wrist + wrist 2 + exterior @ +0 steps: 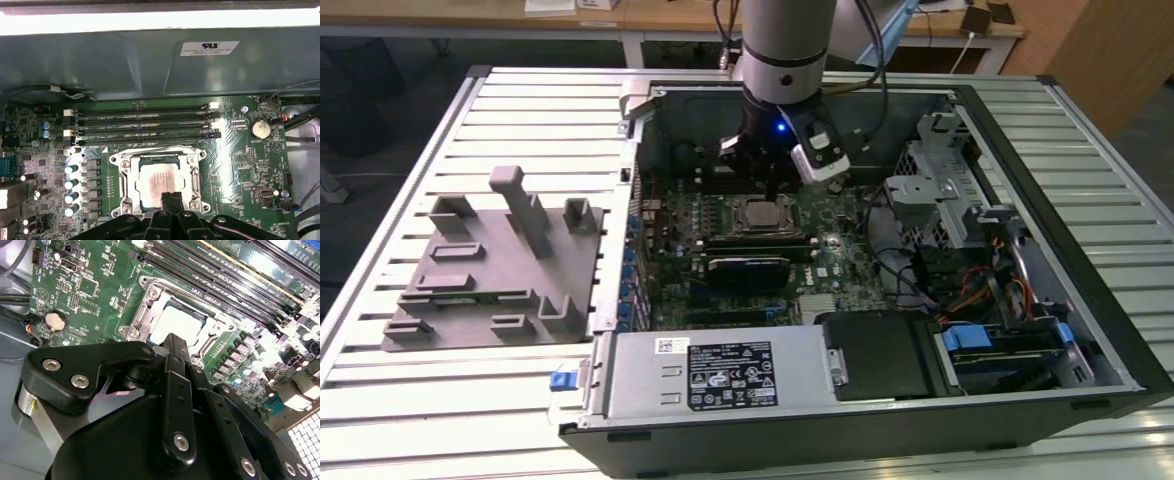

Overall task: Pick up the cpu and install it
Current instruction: 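Install the second cpu locking lever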

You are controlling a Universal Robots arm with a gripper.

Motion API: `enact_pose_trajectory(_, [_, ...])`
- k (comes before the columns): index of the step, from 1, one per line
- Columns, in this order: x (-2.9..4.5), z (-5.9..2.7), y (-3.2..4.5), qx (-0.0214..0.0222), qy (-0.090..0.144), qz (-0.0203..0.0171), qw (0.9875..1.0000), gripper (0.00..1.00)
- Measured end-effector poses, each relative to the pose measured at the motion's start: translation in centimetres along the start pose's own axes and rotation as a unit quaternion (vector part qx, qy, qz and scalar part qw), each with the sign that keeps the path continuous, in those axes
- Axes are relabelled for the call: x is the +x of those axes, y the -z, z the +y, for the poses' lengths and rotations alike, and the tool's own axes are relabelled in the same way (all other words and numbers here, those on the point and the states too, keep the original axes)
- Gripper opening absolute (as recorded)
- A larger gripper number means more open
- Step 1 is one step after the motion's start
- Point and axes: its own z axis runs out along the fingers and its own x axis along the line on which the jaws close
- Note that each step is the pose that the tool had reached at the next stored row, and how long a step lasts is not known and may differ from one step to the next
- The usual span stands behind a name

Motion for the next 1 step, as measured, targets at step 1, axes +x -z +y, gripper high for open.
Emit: enact_pose_trajectory(1, [0.00,0.00,0.00,0.0000,0.000,0.0000,1.0000,0.11])
